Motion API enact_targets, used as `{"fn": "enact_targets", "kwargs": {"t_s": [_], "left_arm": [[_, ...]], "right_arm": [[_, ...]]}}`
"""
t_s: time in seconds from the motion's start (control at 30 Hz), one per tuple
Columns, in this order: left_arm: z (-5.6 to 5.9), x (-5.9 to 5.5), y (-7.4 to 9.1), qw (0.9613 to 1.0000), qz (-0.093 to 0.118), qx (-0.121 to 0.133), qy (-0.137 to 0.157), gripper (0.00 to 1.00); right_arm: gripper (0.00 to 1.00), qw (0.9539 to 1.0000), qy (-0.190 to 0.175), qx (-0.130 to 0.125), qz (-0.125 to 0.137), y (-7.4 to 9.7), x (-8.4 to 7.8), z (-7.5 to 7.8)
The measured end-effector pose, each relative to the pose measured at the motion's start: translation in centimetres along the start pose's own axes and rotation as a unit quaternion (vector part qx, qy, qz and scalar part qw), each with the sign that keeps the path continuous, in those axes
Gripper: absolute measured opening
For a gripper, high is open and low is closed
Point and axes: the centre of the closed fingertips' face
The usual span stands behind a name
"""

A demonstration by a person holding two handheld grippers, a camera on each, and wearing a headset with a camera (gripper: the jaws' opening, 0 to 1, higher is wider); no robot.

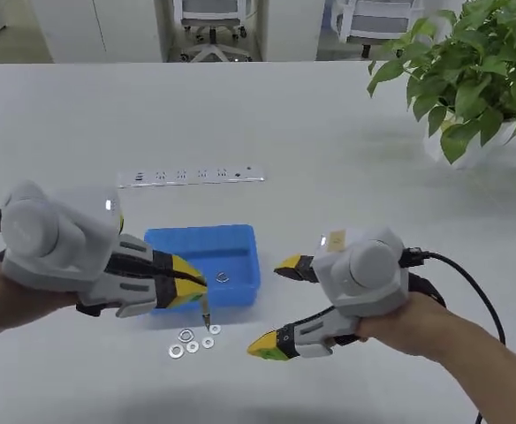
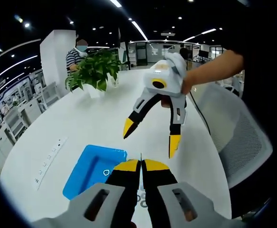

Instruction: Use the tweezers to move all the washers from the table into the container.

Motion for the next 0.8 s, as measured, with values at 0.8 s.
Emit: {"fn": "enact_targets", "kwargs": {"t_s": [0.8], "left_arm": [[0.8, -1.8, -1.1, 0.9998, -0.007, -0.017, 0.008, 0.06]], "right_arm": [[0.7, 1.0, -0.007, 0.005, -0.001, -0.5, -0.8, -0.1]]}}
Point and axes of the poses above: the centre of the closed fingertips' face, and the gripper's own axes: y roughly backward along the fingers, z roughly to its right, x roughly out of its top, and after that the axes turned 6 degrees about x, right-handed
